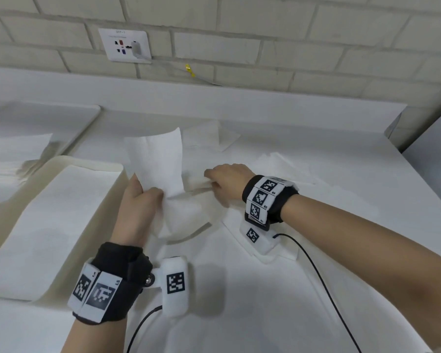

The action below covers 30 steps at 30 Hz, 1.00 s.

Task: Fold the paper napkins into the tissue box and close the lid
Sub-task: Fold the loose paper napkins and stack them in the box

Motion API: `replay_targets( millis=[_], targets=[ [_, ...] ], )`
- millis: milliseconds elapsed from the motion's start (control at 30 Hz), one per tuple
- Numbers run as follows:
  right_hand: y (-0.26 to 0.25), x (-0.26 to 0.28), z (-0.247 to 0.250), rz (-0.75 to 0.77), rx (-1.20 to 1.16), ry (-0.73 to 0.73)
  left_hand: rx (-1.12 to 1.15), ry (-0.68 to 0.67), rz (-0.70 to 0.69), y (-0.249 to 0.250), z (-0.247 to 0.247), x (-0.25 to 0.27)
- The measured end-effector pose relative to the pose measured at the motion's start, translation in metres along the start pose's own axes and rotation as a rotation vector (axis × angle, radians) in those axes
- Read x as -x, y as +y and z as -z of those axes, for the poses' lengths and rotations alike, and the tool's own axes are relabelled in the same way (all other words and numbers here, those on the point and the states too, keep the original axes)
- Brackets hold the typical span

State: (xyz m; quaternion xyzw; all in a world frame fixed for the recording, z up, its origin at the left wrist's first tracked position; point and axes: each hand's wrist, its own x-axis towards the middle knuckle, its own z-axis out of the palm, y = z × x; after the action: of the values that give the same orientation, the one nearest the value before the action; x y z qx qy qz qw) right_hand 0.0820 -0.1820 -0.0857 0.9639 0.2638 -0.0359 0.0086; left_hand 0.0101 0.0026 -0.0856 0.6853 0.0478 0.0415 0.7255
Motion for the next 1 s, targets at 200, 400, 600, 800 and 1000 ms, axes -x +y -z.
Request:
replay_targets(
  millis=[200, 400, 600, 800, 1000],
  targets=[
    [0.014, 0.006, 0.032, -0.212, -0.491, 0.338, 0.020, 0.049, 0.026, 0.000, -0.005, 0.000],
    [0.019, 0.038, 0.078, -0.241, -1.143, 0.616, -0.053, 0.134, -0.078, -0.001, -0.006, -0.001],
    [0.008, 0.058, 0.079, -0.209, -1.404, 0.596, -0.214, 0.066, -0.319, 0.009, -0.027, 0.004],
    [-0.009, 0.058, 0.057, -0.259, -1.264, 0.661, 0.073, -0.089, -0.182, 0.030, -0.052, 0.026],
    [-0.021, 0.061, 0.048, -0.204, -1.275, 0.700, 0.062, -0.044, -0.146, 0.024, -0.058, 0.030]
  ],
)
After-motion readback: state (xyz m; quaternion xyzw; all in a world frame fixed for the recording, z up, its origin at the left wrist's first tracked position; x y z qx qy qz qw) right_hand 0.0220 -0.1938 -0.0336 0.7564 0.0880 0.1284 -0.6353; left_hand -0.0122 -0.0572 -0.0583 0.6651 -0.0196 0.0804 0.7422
